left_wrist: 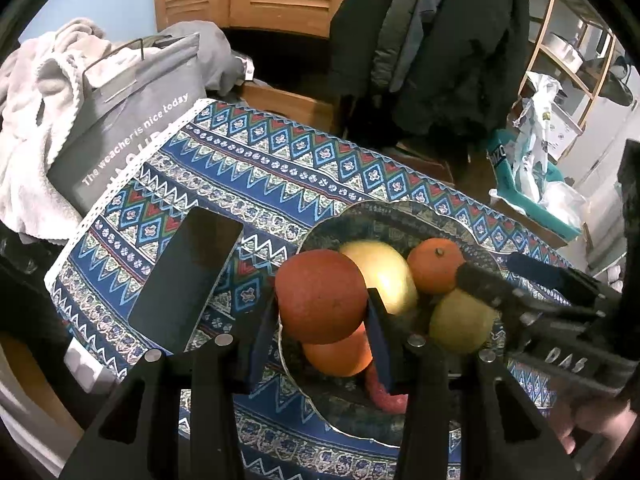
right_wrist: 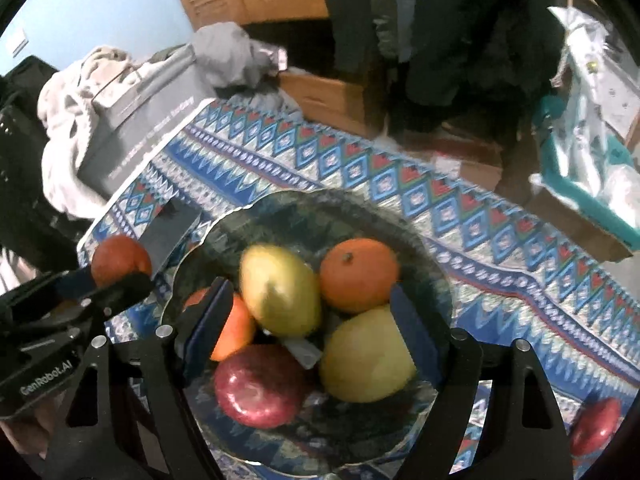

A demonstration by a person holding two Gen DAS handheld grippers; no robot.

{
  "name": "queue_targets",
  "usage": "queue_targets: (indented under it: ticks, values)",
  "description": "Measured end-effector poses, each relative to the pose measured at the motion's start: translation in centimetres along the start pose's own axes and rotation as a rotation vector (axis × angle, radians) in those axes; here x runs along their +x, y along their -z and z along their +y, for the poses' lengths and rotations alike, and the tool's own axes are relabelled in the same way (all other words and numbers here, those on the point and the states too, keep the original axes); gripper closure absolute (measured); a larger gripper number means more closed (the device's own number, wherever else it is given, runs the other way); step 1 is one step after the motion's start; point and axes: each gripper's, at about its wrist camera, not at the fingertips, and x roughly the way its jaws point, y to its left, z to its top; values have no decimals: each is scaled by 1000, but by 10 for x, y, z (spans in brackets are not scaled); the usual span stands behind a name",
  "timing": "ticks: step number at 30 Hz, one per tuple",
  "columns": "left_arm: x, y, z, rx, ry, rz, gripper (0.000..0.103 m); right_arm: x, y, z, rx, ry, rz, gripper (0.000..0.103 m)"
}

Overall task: Organize fruits
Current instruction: 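Lower the orange into the glass bowl with the left tool while the right tool lowers the mango, then open both tools and withdraw them from the glass bowl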

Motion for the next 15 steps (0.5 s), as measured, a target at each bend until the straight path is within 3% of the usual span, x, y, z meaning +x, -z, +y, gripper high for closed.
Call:
queue_targets:
  ticks: [15]
  values:
    - [18,5,-37,53,40,54,59,-36,7,-50,129,60,-33,21]
